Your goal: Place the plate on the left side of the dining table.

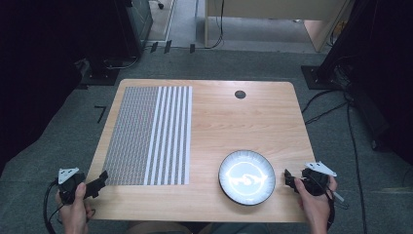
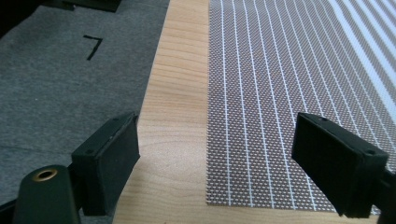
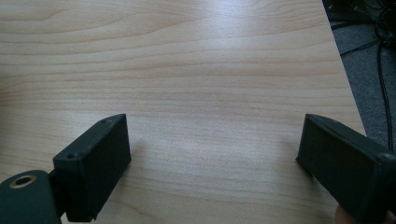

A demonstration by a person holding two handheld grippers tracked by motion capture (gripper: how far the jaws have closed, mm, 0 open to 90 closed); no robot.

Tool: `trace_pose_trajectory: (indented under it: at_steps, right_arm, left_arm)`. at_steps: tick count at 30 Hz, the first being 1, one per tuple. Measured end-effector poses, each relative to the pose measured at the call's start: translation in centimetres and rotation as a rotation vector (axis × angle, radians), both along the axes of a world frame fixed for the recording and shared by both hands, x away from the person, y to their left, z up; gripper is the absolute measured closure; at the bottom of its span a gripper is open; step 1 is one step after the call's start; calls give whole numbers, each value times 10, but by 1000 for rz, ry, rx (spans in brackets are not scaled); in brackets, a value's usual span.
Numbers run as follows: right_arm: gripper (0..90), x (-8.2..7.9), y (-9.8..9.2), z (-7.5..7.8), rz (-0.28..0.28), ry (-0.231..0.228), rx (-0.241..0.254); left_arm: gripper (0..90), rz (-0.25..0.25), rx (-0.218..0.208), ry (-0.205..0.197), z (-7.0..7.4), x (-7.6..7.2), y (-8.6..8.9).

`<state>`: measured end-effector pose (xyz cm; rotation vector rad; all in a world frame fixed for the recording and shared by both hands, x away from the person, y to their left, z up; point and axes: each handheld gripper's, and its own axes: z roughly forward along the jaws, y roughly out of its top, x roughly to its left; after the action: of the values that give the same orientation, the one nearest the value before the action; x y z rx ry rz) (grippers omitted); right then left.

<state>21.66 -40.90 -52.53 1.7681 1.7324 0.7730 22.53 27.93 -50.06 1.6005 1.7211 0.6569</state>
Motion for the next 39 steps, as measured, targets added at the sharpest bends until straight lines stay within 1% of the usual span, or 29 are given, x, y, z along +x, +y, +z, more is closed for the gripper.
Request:
trace_pose_trajectory:
  at_steps: [2,4,6,7,8,9,10,12,15,16,18,19,23,25,27,30,31,32,33,35,36,37,38,39]
  right_arm:
    - [91,0,0,0,0,0,0]
    - [93,0,0,0,-1,0,0]
    - [110,0,0,0,-4,0,4]
    - [134,-1,0,0,-8,-7,6]
    - [145,-1,0,1,-20,-8,11]
    - [144,-1,0,1,-19,-9,16]
    - [144,-1,0,1,-19,-9,16]
    - [144,-1,1,2,-25,-14,20]
    - [143,-1,4,5,-26,-20,2]
    - [143,-1,5,6,-28,-20,7]
    - [142,-1,6,7,-28,-22,12]
    - [142,-1,7,9,-33,-25,20]
    - [142,-2,8,13,-34,-39,33]
    - [142,-3,8,15,-40,-50,44]
    - [142,-4,8,18,-47,-60,54]
    - [142,-6,8,22,-53,-75,68]
    - [142,-8,8,25,-61,-90,87]
    - [143,-9,8,26,-63,-98,95]
    - [143,-9,8,26,-63,-98,95]
    - [144,-11,8,29,-75,-110,106]
    - [145,-12,10,32,-85,-119,95]
    - [145,-13,10,33,-84,-126,97]
    - [145,-13,10,35,-86,-133,109]
    - [145,-14,10,37,-88,-142,127]
  left_arm:
    - [152,5,30,0,0,1,-4]
    - [152,14,48,-3,1,2,-7]
    - [152,23,51,-6,1,3,-8]
    - [152,22,45,-5,1,4,-9]
    - [152,19,40,-2,1,5,-10]
    - [152,9,39,1,1,6,-14]
    - [152,9,39,1,1,6,-14]
    - [152,-3,53,7,0,7,-20]
    - [152,-39,71,19,0,11,-32]
    - [152,-39,71,19,0,11,-32]
    - [152,-49,74,22,1,12,-37]
    - [152,-53,87,24,2,13,-42]
    - [152,-52,82,18,4,12,-47]
    - [152,-52,70,16,5,12,-49]
    - [152,-48,71,13,6,13,-52]
    - [152,-58,64,6,9,13,-60]
    - [152,-65,68,3,10,14,-63]
    - [152,-84,78,3,12,16,-71]
    - [152,-84,78,3,12,16,-71]
    - [152,-101,81,2,14,18,-80]
    - [152,-111,73,-2,15,19,-86]
    - [152,-117,70,-4,16,19,-90]
    - [152,-125,65,-8,17,20,-95]
    - [152,-142,60,-10,20,21,-105]
